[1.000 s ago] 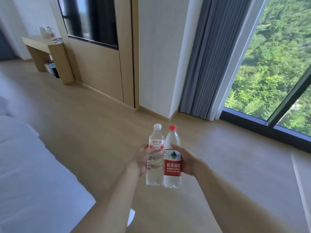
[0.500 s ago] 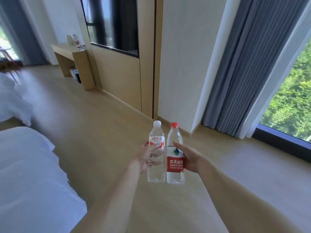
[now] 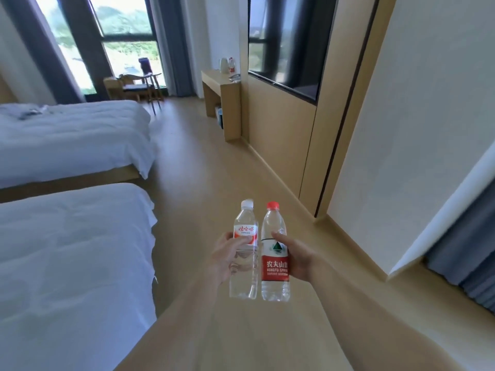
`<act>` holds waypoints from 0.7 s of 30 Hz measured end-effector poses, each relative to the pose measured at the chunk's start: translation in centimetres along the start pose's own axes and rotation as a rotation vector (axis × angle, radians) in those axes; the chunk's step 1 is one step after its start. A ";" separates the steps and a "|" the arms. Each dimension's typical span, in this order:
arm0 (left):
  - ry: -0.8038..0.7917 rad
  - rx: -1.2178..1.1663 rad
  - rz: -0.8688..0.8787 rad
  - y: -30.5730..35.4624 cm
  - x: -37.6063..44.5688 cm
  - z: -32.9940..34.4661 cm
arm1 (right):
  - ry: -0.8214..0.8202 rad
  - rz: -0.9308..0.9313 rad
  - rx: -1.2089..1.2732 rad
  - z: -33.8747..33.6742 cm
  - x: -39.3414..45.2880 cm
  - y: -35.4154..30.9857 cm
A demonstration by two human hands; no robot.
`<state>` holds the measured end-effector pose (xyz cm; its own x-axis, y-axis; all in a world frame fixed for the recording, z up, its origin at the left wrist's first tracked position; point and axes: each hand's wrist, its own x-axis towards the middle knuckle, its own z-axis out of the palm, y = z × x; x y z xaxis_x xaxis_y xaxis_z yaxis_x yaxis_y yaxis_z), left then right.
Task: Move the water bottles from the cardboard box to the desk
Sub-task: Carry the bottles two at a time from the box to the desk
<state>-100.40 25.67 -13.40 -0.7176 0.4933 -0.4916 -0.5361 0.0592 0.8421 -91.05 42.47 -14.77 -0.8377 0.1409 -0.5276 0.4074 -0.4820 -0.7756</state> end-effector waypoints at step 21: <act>0.098 -0.151 0.047 14.0 27.8 -3.1 | -0.187 0.025 -0.109 0.2 28.8 -18.2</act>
<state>-129.16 37.52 -15.97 -0.7797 0.4049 -0.4776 -0.5559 -0.0965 0.8257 -122.65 55.15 -15.73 -0.8757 -0.0372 -0.4814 0.4571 -0.3854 -0.8016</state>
